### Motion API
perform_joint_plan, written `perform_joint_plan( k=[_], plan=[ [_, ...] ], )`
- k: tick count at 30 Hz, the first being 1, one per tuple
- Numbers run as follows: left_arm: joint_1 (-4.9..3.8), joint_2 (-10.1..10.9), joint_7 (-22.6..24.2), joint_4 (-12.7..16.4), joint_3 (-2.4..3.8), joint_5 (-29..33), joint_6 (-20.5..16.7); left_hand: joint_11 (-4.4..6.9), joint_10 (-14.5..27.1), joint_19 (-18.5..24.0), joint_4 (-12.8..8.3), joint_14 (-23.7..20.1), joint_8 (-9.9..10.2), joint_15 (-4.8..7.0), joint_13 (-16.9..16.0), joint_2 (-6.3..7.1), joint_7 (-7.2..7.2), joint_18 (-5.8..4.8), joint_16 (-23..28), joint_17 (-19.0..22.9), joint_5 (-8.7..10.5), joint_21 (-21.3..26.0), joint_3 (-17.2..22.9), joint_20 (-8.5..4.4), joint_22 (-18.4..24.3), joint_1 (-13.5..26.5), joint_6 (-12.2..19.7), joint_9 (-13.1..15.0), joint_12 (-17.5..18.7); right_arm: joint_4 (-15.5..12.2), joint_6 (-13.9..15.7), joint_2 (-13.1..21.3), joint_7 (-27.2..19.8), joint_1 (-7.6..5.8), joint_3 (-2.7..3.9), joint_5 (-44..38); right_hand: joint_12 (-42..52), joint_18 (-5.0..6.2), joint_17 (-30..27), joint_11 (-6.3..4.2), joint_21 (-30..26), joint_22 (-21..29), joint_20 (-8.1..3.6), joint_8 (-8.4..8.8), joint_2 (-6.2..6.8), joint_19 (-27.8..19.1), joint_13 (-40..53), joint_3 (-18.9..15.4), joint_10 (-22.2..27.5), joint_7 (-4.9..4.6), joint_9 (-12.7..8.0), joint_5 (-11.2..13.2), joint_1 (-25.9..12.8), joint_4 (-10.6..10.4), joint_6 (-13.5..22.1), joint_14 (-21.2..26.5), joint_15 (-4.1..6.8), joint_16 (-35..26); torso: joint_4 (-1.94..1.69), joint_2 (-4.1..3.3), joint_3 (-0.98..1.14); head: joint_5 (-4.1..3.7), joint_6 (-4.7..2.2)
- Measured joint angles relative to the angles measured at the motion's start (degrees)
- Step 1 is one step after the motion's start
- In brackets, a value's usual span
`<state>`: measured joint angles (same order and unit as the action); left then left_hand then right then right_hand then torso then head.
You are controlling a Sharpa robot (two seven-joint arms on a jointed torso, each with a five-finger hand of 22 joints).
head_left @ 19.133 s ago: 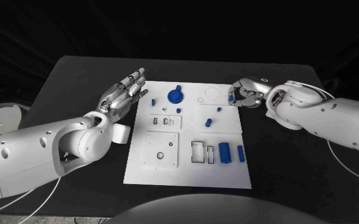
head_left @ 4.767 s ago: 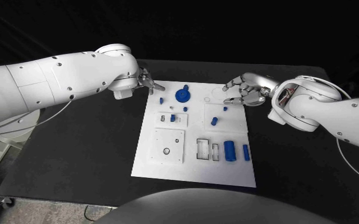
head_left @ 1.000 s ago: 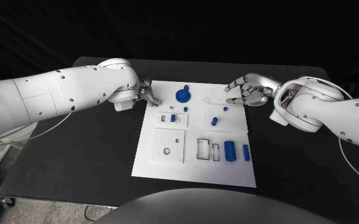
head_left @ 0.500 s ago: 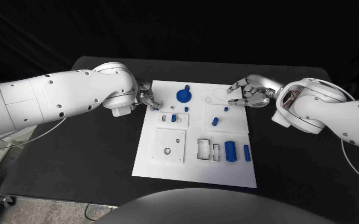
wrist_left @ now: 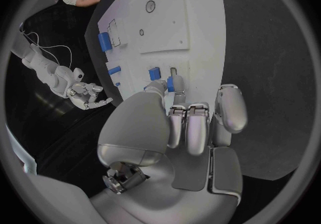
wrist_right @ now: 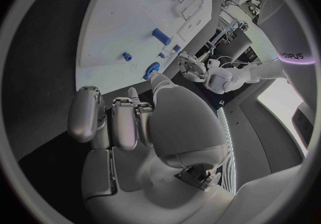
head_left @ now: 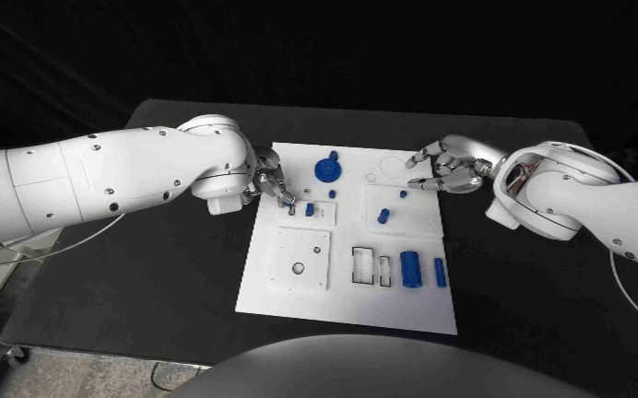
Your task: Assemble the parts on the task board
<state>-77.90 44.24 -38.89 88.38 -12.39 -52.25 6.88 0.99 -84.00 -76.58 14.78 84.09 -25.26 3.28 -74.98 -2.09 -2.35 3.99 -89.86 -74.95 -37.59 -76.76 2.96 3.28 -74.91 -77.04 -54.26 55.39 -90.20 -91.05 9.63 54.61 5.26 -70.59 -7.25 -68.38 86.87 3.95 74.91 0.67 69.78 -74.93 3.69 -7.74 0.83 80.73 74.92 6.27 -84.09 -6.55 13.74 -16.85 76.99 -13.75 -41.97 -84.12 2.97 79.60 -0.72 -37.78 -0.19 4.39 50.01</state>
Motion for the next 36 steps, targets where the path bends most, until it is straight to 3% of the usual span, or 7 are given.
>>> perform_joint_plan(
  k=[5, 17, 27, 36],
  plan=[
    [0.02, -0.6, -0.5, 0.0, -0.03, 0.7, 0.5, 0.00, 0.0, -0.2, 0.2, 0.0, 0.0, 0.00, 0.0, 0.71, -0.07, 0.00, 0.0, 0.0, 1.82, 0.0, 2.5, -0.22, 0.0, -0.2, -0.1, 0.1, 0.0, 0.1, 0.0, 0.0, 0.0, 0.27, 0.00, 0.1, 0.0, 0.00, 0.0, 0.00, 0.0, 0.0, 0.00, 0.00, 0.00, 0.0, 0.0, 0.0, 0.0, 0.00, 0.0, 0.0, 0.0, 0.0, 0.0, 0.0, 0.00, -0.2, 0.00, -0.03, 0.03, 0.10, 0.00],
    [0.16, -1.2, -0.9, -0.1, -0.05, 1.2, 0.9, 0.00, 0.0, -0.2, 0.3, 0.0, 0.0, 0.00, 0.0, 0.78, 0.00, 0.00, 0.0, 0.0, 2.24, 0.0, 3.2, -0.22, 0.0, -0.1, 0.2, 0.1, 0.0, 0.1, 0.0, -0.1, 0.0, 0.45, 0.00, 0.2, 0.0, 0.00, 0.0, 0.00, -0.1, 0.0, 0.00, 0.00, 0.00, 0.0, 0.0, 0.0, 0.0, 0.00, 0.0, 0.0, 0.0, 0.0, 0.0, 0.0, 0.00, -0.2, 0.01, -0.01, 0.07, 0.03, 0.00],
    [0.94, -1.5, -1.0, -0.9, -0.06, 1.1, 1.1, 0.00, 0.0, -0.2, 0.1, 0.0, 0.0, 0.00, 0.0, 0.95, 0.02, 0.00, 0.0, 0.0, 2.49, 0.0, 3.7, -0.22, 0.0, 0.1, 0.2, 0.2, 0.0, 0.1, 0.0, -0.1, -0.1, 0.48, 0.00, 0.2, 0.0, 0.00, 0.0, 0.00, -0.2, 0.0, 0.00, 0.00, 0.00, 0.0, 0.0, 0.0, 0.0, 0.00, 0.0, 0.0, 0.0, 0.0, 0.0, 0.0, 0.00, -0.2, 0.00, 0.04, 0.03, -0.08, 0.00],
    [1.11, -1.4, -1.0, -1.0, -0.01, 0.8, 1.1, 0.00, 0.0, -0.2, 0.1, 0.0, 0.0, 0.00, 0.0, 0.98, 0.03, 0.00, 0.0, 0.0, 2.51, 0.0, 4.1, -0.21, 0.0, 0.1, 0.2, 0.4, 0.0, 0.2, 0.0, -0.1, -0.1, 0.53, 0.00, 0.2, 0.0, 0.00, 0.0, 0.00, -0.2, 0.0, 0.00, 0.00, 0.00, 0.0, 0.0, 0.0, 0.0, 0.00, 0.0, 0.0, 0.0, 0.0, 0.0, 0.0, 0.00, -0.2, -0.07, 0.05, 0.01, -0.04, 0.00]
  ],
)
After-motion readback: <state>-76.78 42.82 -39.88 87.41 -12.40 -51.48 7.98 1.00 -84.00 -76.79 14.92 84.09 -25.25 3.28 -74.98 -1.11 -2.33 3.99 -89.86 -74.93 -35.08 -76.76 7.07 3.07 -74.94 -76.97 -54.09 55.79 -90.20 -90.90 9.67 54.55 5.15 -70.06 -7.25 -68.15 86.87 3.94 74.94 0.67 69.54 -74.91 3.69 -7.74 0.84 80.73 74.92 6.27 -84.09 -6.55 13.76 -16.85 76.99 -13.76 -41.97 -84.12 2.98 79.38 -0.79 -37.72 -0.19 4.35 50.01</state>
